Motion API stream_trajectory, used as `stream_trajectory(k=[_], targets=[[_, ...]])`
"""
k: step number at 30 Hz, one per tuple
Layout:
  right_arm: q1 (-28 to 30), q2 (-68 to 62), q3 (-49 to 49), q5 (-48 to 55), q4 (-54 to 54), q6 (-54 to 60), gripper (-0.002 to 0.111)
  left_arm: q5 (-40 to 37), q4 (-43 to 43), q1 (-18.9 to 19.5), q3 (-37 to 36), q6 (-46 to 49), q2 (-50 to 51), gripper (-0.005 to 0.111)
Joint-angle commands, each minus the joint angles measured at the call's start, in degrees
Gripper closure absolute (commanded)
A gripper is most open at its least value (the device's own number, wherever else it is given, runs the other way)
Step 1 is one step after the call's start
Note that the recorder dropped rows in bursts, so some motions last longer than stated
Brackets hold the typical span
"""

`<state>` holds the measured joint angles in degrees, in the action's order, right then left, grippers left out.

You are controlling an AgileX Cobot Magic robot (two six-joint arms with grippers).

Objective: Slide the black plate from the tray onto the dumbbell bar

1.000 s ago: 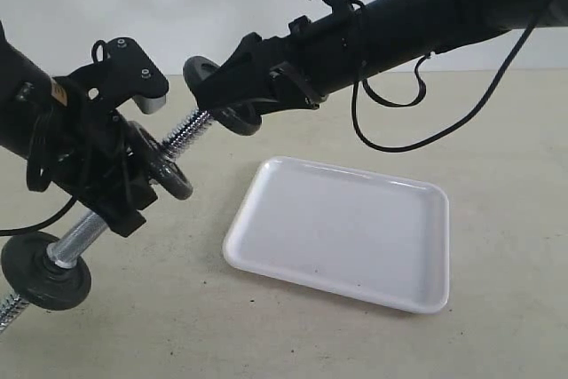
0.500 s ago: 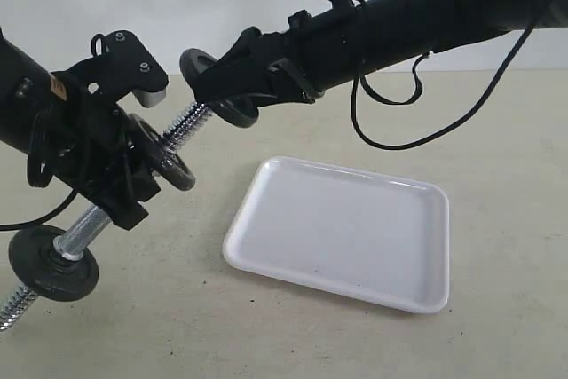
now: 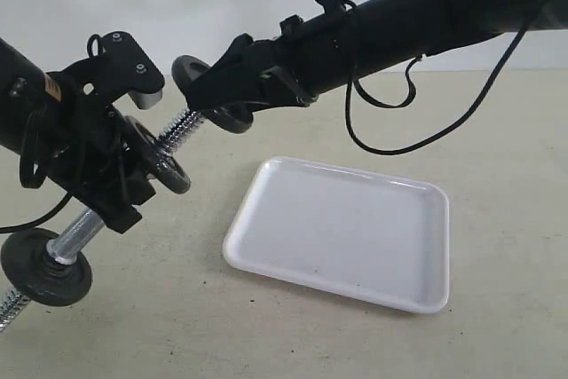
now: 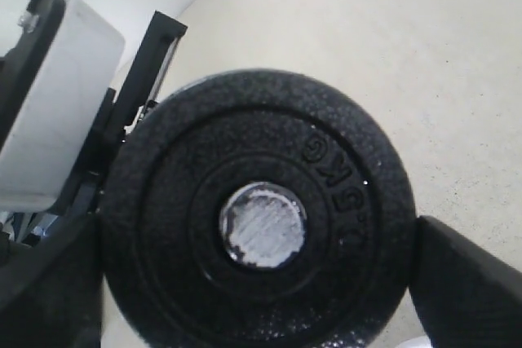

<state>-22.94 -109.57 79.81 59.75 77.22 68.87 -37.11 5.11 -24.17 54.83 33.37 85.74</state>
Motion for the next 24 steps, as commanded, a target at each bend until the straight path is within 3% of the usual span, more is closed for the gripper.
stream_trajectory(k=[1,8,24], targets=[[-2.3,1.4,0.2,8.0,3.4,1.5,0.108,27.0,0.3,0.2,2.5,-2.6,-2.4,0.102],[-2.3,1.4,0.2,6.1,3.4,1.1,0.108,28.4,0.4,0.2,2.5,-8.2,-2.4,0.102],[-2.3,1.4,0.2,8.3,7.1,0.7,0.108,31.3,-1.7,0.2,2.5,-3.0,-2.4,0.102]])
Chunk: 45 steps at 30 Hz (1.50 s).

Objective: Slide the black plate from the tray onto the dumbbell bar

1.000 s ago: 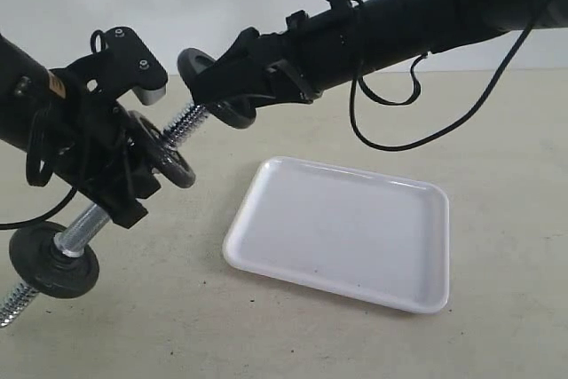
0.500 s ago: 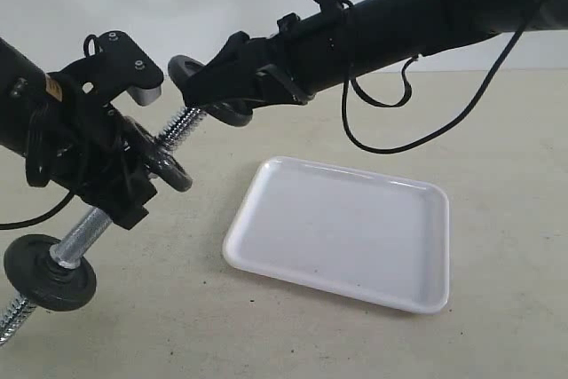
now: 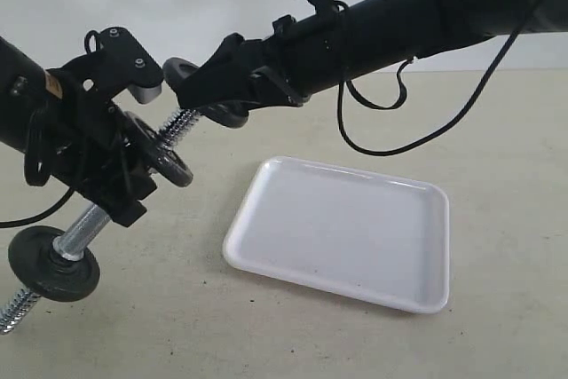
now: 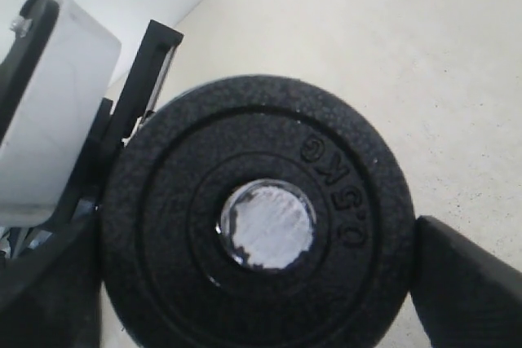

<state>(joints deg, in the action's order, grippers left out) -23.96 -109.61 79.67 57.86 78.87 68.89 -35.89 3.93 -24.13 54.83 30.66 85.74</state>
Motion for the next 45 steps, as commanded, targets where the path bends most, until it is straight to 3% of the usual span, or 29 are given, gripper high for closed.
stream_trajectory(k=[1,13,16,17,19,20,22,23,38,45], targets=[[-1.3,1.5,0.4,10.4,5.4,0.7,0.108,30.0,-0.5,0.1,2.5,-0.3,-2.4,0.102],[-1.3,1.5,0.4,10.5,5.4,1.4,0.108,30.2,-0.4,0.1,2.5,-0.3,-2.4,0.102],[-1.3,1.5,0.4,10.5,5.4,1.5,0.099,30.2,-0.4,0.1,2.5,-0.3,-2.4,0.102],[-1.3,1.5,0.4,10.5,5.4,1.5,0.09,30.2,-0.4,0.1,2.5,-0.3,-2.4,0.102],[-1.3,1.5,0.4,10.0,5.4,1.5,0.061,30.1,-0.4,0.1,2.5,-0.3,-2.4,0.102],[-1.3,1.5,0.4,8.3,5.4,1.5,0.038,30.1,-0.4,0.1,2.5,-0.3,-2.4,0.102],[-1.3,1.5,0.4,5.2,5.3,1.5,0.013,30.1,-0.4,0.1,2.5,-0.3,-2.4,0.102],[-1.3,1.5,0.4,4.9,5.3,1.5,0.009,30.1,-0.4,0.1,2.5,-0.3,-2.4,0.102],[-1.0,1.6,0.4,3.2,5.1,1.5,0.008,30.2,-0.4,0.1,2.5,-1.9,-2.4,0.102],[3.1,1.7,0.4,4.3,3.8,-2.6,0.008,30.2,-0.4,0.1,2.5,-1.9,-2.4,0.102]])
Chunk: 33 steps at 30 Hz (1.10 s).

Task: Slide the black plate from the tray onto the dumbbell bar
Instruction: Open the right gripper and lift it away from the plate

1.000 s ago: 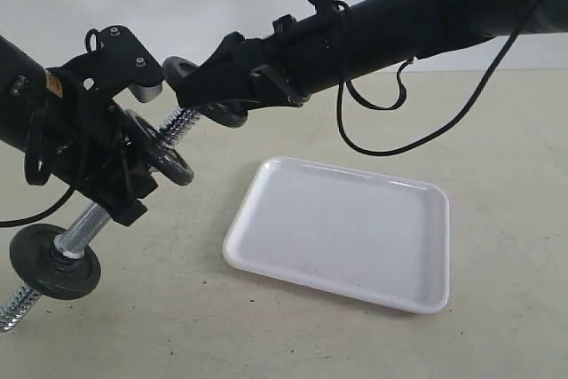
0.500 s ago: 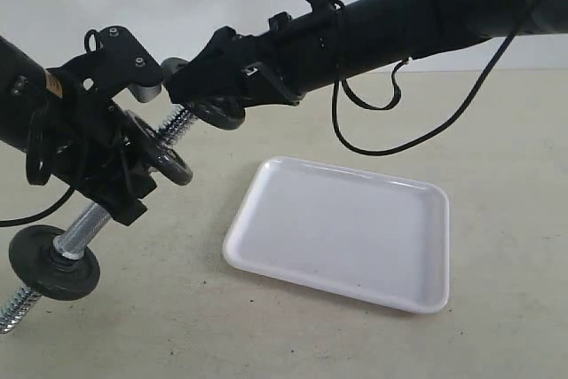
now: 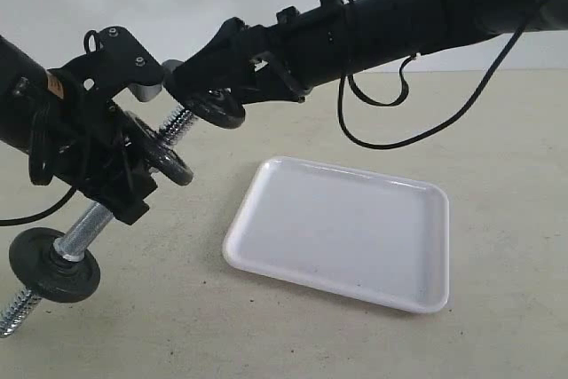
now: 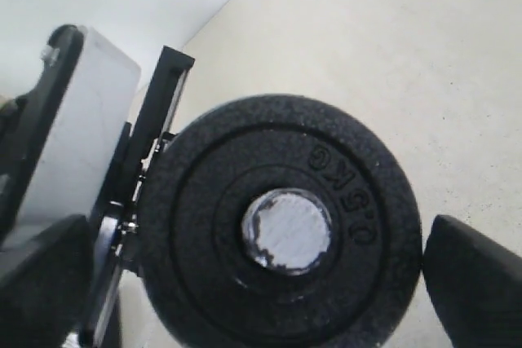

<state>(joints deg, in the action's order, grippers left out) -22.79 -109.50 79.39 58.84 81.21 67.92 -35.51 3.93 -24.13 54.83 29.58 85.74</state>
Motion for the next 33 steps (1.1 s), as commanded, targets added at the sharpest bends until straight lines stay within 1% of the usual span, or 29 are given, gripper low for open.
stream_trajectory(k=[1,10,15,17,19,20,22,23,25,26,27,28,33], targets=[[2.2,1.6,0.6,3.5,1.5,-1.6,0.008,29.8,-0.4,0.1,2.5,-0.8,-2.4,0.102],[2.2,1.6,0.6,3.1,-0.2,-1.6,0.008,29.8,-0.4,0.1,2.5,-0.8,-2.4,0.102],[2.3,1.6,0.6,3.0,-7.7,-1.9,0.008,29.7,-0.4,0.1,2.5,-2.5,-2.4,0.102],[2.3,1.6,0.6,2.8,-8.5,-2.0,0.009,29.7,-0.4,0.1,2.5,-4.3,-2.4,0.102],[2.3,1.6,0.6,2.6,-9.1,-2.0,0.013,29.7,-0.4,0.1,2.5,-5.7,-2.4,0.102],[2.3,1.6,0.7,2.6,-9.4,-2.0,0.018,29.6,-0.4,0.1,2.5,-6.2,-2.4,0.102],[2.3,1.6,0.7,2.7,-10.2,-2.0,0.038,29.5,-0.4,0.1,2.5,-7.1,-2.4,0.102],[2.3,1.6,0.7,3.1,-10.8,-2.0,0.053,29.5,-0.4,0.2,2.5,-7.8,-2.4,0.102],[2.3,1.7,0.7,3.8,-13.4,-2.0,0.088,29.5,-0.4,0.2,2.5,-9.4,-2.4,0.102],[2.3,1.7,0.7,3.8,-15.4,-2.0,0.11,29.5,-0.4,0.2,2.5,-9.6,-2.4,0.102],[2.3,1.7,0.7,3.8,-17.1,-3.2,0.106,29.4,-0.4,0.3,2.5,-9.9,-2.4,0.102],[2.3,1.7,0.7,3.8,-18.6,-4.1,0.105,29.4,-0.4,0.3,2.5,-10.7,-2.3,0.102],[2.3,1.7,0.7,4.4,-31.1,-11.9,0.106,29.8,-0.4,1.2,2.5,-17.9,0.0,0.102]])
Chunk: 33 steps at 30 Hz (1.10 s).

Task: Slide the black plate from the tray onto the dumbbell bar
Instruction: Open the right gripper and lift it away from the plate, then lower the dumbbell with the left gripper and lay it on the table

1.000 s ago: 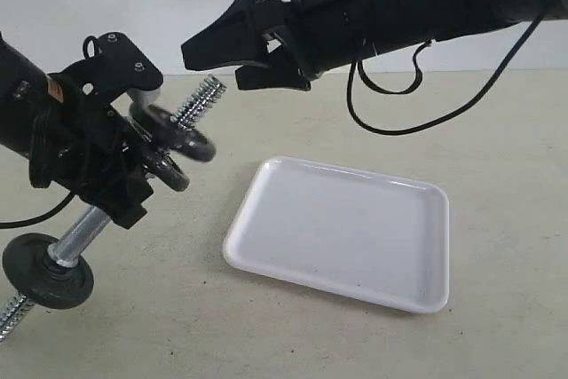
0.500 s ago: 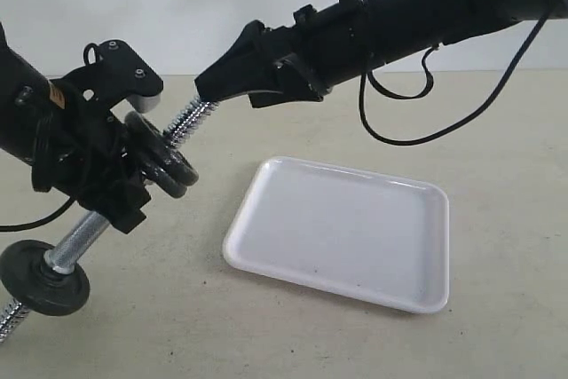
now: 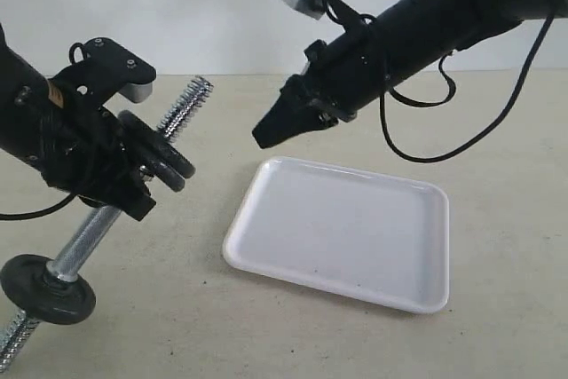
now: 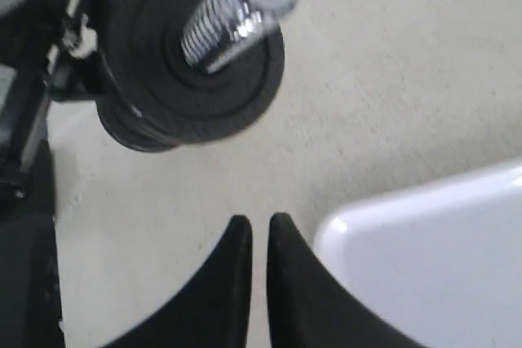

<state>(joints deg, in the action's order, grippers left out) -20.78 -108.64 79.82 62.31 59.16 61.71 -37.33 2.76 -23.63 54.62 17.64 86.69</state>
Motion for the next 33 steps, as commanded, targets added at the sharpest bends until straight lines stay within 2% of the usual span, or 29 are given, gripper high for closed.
stream_trajectory(k=[1,13,28,33], targets=[[0.3,0.8,0.3,0.9,-10.9,-7.2,0.106,31.7,0.8,0.7,2.7,-6.6,-0.2,0.102],[0.3,0.8,0.3,0.9,-28.0,-17.9,0.106,39.4,1.2,1.0,2.7,-16.2,7.3,0.102],[0.3,0.8,0.3,1.2,-27.8,-18.3,0.106,48.5,1.3,5.2,2.7,-29.9,11.4,0.102],[0.3,0.8,0.3,1.1,-27.8,-18.3,0.106,51.4,5.3,5.2,2.7,-30.5,11.4,0.102]])
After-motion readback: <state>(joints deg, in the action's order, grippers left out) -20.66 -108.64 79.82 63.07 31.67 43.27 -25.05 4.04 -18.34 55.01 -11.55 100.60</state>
